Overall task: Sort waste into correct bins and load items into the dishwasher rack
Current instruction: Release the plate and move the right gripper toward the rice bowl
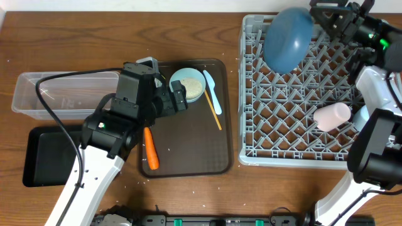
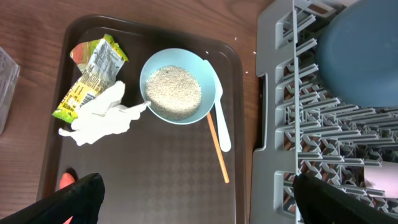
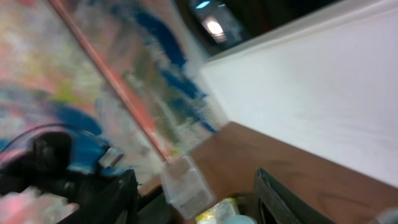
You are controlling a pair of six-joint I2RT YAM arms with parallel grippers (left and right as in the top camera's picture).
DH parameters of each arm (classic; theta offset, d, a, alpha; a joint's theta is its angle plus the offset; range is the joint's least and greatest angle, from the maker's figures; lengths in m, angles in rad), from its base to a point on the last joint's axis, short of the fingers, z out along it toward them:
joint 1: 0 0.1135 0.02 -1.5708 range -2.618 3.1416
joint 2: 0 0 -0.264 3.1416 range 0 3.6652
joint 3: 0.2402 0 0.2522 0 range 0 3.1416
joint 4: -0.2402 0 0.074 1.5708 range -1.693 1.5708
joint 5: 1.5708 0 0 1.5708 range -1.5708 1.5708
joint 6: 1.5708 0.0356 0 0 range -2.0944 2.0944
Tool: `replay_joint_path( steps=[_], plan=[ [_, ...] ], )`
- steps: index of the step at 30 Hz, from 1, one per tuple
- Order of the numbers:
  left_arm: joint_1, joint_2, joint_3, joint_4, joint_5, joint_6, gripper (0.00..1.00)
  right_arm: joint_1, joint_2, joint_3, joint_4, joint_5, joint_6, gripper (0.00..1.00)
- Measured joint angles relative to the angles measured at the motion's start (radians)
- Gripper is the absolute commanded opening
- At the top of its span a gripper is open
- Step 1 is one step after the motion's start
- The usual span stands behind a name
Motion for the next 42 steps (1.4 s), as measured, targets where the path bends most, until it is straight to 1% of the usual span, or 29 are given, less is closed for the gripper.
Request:
replay_joint_path(
  steps=[1,3,6,8,12,13,15,19,22,25,26,27,30,34,36,37,40,42],
  plan=[
    [0.0,0.0,0.0,0.0,0.0,0.0,0.98,0.006,0.0,0.001,0.045,-0.005,0.064,0.52],
    [0.0,0.0,0.0,0.0,0.0,0.0,0.98,0.02,-0.002,0.005,0.056,-0.016,0.142,0.5],
    [0.0,0.0,0.0,0.0,0.0,0.0,0.98,0.059,-0.002,0.005,0.055,-0.031,0.219,0.51],
    [0.0,0.0,0.0,0.0,0.0,0.0,0.98,0.093,-0.004,0.005,0.03,-0.035,0.248,0.5],
    [0.0,0.001,0.0,0.0,0.0,0.0,0.98,0.166,-0.008,0.005,-0.026,-0.028,0.282,0.41],
    [0.0,0.0,0.0,0.0,0.0,0.0,0.98,0.181,-0.008,0.005,-0.037,-0.019,0.291,0.4],
    [0.0,0.001,0.0,0.0,0.0,0.0,0.98,0.209,-0.009,0.005,-0.065,0.008,0.315,0.44],
    [0.0,0.001,0.0,0.0,0.0,0.0,0.98,0.233,-0.028,0.005,-0.169,0.091,0.343,0.43],
    [0.0,0.0,0.0,0.0,0.0,0.0,0.97,0.239,-0.076,0.005,-0.357,0.186,0.291,0.43],
    [0.0,0.001,0.0,0.0,0.0,0.0,0.98,0.239,-0.132,0.025,-0.587,0.262,0.158,0.43],
    [0.0,0.001,0.0,0.0,0.0,0.0,0.98,0.24,-0.154,0.047,-0.699,0.284,0.084,0.43],
    [0.0,0.001,0.0,-0.001,0.0,0.0,0.98,0.24,-0.167,0.064,-0.766,0.297,0.023,0.42],
    [0.0,0.001,0.0,0.0,0.0,0.0,0.98,0.253,-0.23,0.141,-1.122,0.33,-0.263,0.38],
    [0.0,0.001,0.0,0.0,0.0,0.0,0.98,0.32,-0.323,0.222,-1.638,0.397,-0.681,0.39],
    [0.0,0.001,0.0,0.0,0.0,0.0,0.98,0.369,-0.356,0.243,-1.842,0.474,-0.863,0.4],
    [0.0,0.001,0.0,0.0,0.0,0.0,0.98,0.407,-0.374,0.25,-1.958,0.545,-0.978,0.4],
    [0.0,0.001,0.0,0.0,0.0,0.0,0.98,0.52,-0.383,0.255,-2.111,0.682,-1.176,0.45],
    [0.0,0.001,0.0,0.0,0.0,0.0,0.98,0.602,-0.377,0.256,-2.184,0.77,-1.275,0.45]
  ],
)
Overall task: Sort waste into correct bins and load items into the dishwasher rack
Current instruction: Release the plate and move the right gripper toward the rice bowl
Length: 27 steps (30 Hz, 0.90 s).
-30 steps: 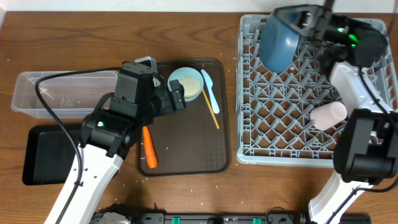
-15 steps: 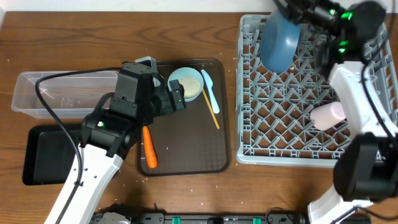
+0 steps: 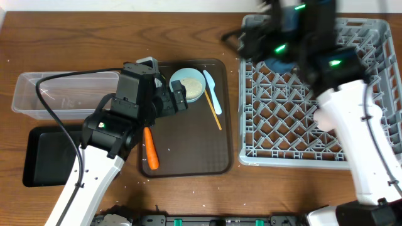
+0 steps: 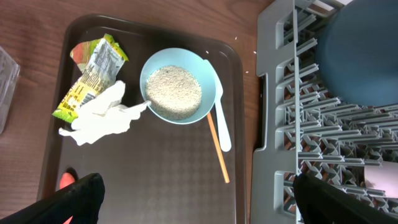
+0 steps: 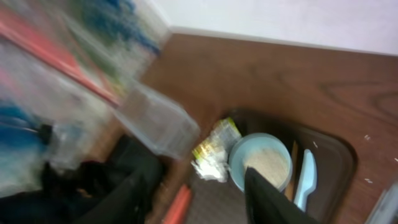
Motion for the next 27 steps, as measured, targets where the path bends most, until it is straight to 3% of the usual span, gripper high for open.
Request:
replay_joint_path(
  steps=[3,7,12,20,23,27],
  plan=[
    [0.0,0.0,0.0,0.0,0.0,0.0,0.98,0.141,0.025,0.0,-0.089,0.174,-0.098,0.45],
    [0.0,0.0,0.0,0.0,0.0,0.0,0.98,0.269,0.098,0.0,-0.132,0.405,-0.127,0.44],
    [0.0,0.0,0.0,0.0,0.0,0.0,0.98,0.276,0.195,-0.001,-0.15,0.549,-0.105,0.47],
    [0.0,0.002,0.0,-0.074,0.047,0.0,0.98,0.253,0.201,-0.001,-0.179,0.601,-0.089,0.54],
    [0.0,0.018,0.0,-0.135,-0.023,-0.01,0.98,0.25,0.201,-0.001,-0.212,0.597,-0.09,0.37],
    [0.011,0.071,0.0,-0.185,-0.114,-0.042,0.98,0.25,0.201,-0.007,-0.23,0.595,-0.085,0.31]
  ],
)
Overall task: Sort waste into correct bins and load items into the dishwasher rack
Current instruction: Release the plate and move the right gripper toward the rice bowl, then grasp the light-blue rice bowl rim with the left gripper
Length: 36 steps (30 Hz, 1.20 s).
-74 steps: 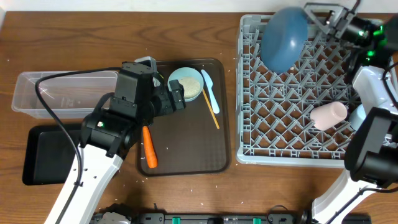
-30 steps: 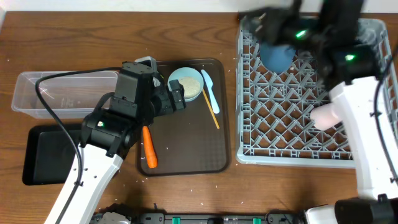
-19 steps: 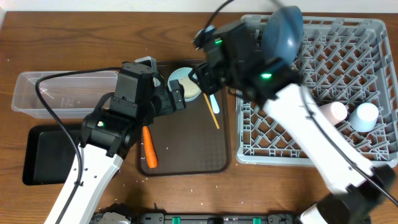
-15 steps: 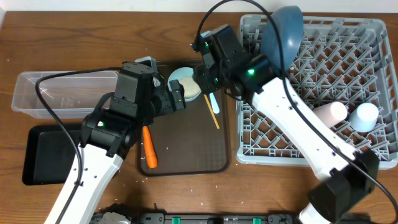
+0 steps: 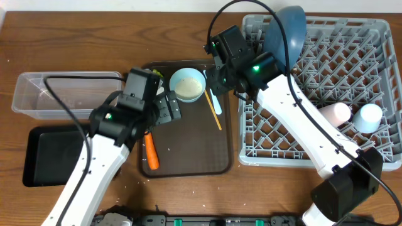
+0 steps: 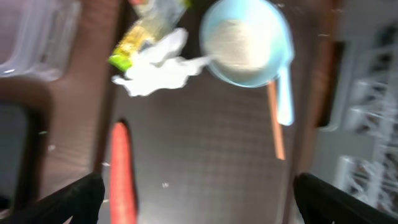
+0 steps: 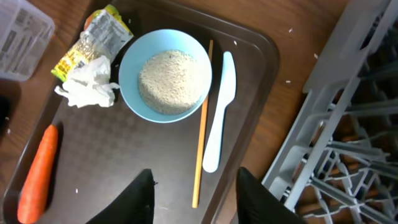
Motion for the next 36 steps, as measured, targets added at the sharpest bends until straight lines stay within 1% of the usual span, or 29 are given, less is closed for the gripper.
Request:
replay_joint_path(
  steps=[1,3,6,8,12,15,21,25,36],
  plan=[
    [0.007,0.009,0.0,-0.001,-0.015,-0.005,0.98,0.0,0.0,-0.009,0.007,0.0,0.0,0.26],
    [0.016,0.011,0.0,-0.001,-0.029,-0.013,0.98,0.001,0.007,-0.02,0.024,0.002,0.0,0.22],
    [0.028,-0.001,0.0,-0.005,-0.046,-0.02,0.98,0.001,0.052,-0.024,0.081,0.026,-0.003,0.1],
    [0.029,-0.016,0.0,-0.024,-0.052,-0.02,0.98,0.001,0.105,-0.024,0.126,0.042,-0.002,0.06],
    [0.03,-0.076,0.0,-0.063,-0.053,-0.02,0.98,0.001,0.209,-0.034,0.215,0.063,0.0,0.02],
    [0.03,-0.141,0.0,-0.086,-0.054,-0.02,0.98,0.001,0.267,-0.04,0.261,0.07,0.0,0.02],
    [0.03,-0.225,0.0,-0.13,-0.06,-0.02,0.98,-0.002,0.32,-0.042,0.315,0.13,0.0,0.03],
    [0.03,-0.231,0.0,-0.151,-0.059,-0.02,0.98,-0.014,0.348,-0.042,0.338,0.132,0.0,0.03],
    [0.03,-0.204,0.0,-0.135,-0.039,-0.02,0.98,-0.014,0.423,-0.043,0.361,0.068,-0.024,0.03]
  ],
)
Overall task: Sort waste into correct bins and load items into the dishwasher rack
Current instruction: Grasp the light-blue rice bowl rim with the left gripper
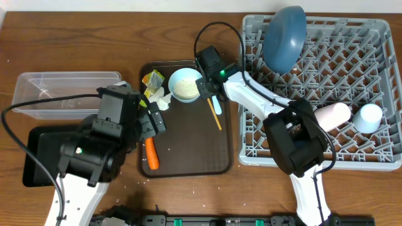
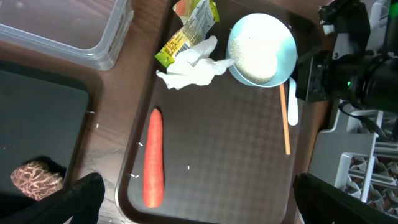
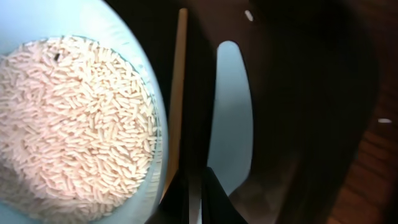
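A light blue bowl of rice (image 3: 74, 118) sits on the brown tray (image 1: 188, 157), with a wooden chopstick (image 3: 179, 93) and a pale blue spoon (image 3: 230, 124) to its right. My right gripper (image 3: 196, 177) is down at the tray with its fingers together, tips between chopstick and spoon; nothing shows pinched. The left gripper (image 2: 198, 190) hangs open above the tray's near part. An orange carrot (image 2: 153, 158), a white tissue (image 2: 189, 62) and a green-yellow wrapper (image 2: 186, 31) lie on the tray's left side. A dark blue bowl (image 1: 286, 28) stands in the grey rack (image 1: 301, 150).
A clear bin (image 1: 56, 94) and a black bin (image 1: 47, 157) sit left of the tray; a brown lump (image 2: 36, 180) lies in the black one. A pink cup (image 1: 333, 115) and a light blue cup (image 1: 369, 116) are in the rack's right part.
My right gripper was open above the bowl and utensils; now it is low beside the bowl with its fingers shut. The left arm has drawn back toward the bins, still open.
First my right gripper was at the rack's far side by the dark blue bowl, the left open over the tray. Then the right arm was over the rack's left end, then open above the rice bowl. Now it is shut down by the chopstick.
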You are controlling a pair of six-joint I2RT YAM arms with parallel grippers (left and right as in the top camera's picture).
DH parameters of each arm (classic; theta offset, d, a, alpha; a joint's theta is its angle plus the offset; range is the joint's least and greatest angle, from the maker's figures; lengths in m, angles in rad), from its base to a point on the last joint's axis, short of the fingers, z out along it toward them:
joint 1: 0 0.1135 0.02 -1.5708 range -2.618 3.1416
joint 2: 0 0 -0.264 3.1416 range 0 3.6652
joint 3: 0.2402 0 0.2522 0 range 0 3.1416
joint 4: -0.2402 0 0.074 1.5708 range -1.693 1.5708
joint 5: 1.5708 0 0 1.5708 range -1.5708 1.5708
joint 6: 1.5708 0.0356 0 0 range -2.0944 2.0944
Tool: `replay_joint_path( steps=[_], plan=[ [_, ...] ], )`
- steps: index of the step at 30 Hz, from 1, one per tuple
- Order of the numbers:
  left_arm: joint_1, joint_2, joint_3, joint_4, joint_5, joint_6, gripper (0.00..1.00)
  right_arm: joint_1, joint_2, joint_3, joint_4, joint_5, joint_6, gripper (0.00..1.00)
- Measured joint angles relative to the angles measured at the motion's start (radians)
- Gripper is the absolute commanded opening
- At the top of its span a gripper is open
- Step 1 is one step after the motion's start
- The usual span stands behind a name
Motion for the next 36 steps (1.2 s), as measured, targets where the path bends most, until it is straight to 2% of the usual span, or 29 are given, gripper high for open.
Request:
replay_joint_path(
  steps=[5,7,10,13,19,23,29,36],
  plan=[
    [0.0,0.096,0.0,0.043,0.008,0.0,0.98,0.0,-0.01,0.0,-0.013,0.043,-0.008,0.05],
    [0.0,0.156,0.0,0.084,0.02,0.002,1.0,-0.001,-0.026,0.0,-0.018,0.048,-0.012,0.1],
    [-0.001,0.247,0.0,0.177,0.072,0.036,0.91,-0.003,-0.08,0.0,-0.027,0.055,-0.018,0.19],
    [-0.009,0.335,0.0,0.255,0.115,0.112,0.89,-0.008,-0.173,0.0,-0.046,0.063,-0.01,0.33],
    [-0.019,0.455,0.0,0.374,0.111,0.217,0.89,-0.046,-0.41,0.0,-0.118,0.073,0.025,0.41],
    [-0.026,0.488,0.0,0.534,0.099,0.331,0.86,-0.098,-0.556,0.001,-0.173,0.078,0.055,0.49],
    [-0.07,0.608,0.002,0.75,0.096,0.524,0.81,-0.179,-0.71,0.001,-0.253,0.082,0.094,0.53],
    [-0.117,0.75,0.002,0.874,0.096,0.604,0.79,-0.219,-0.766,0.001,-0.375,0.081,0.102,0.53]
  ],
)
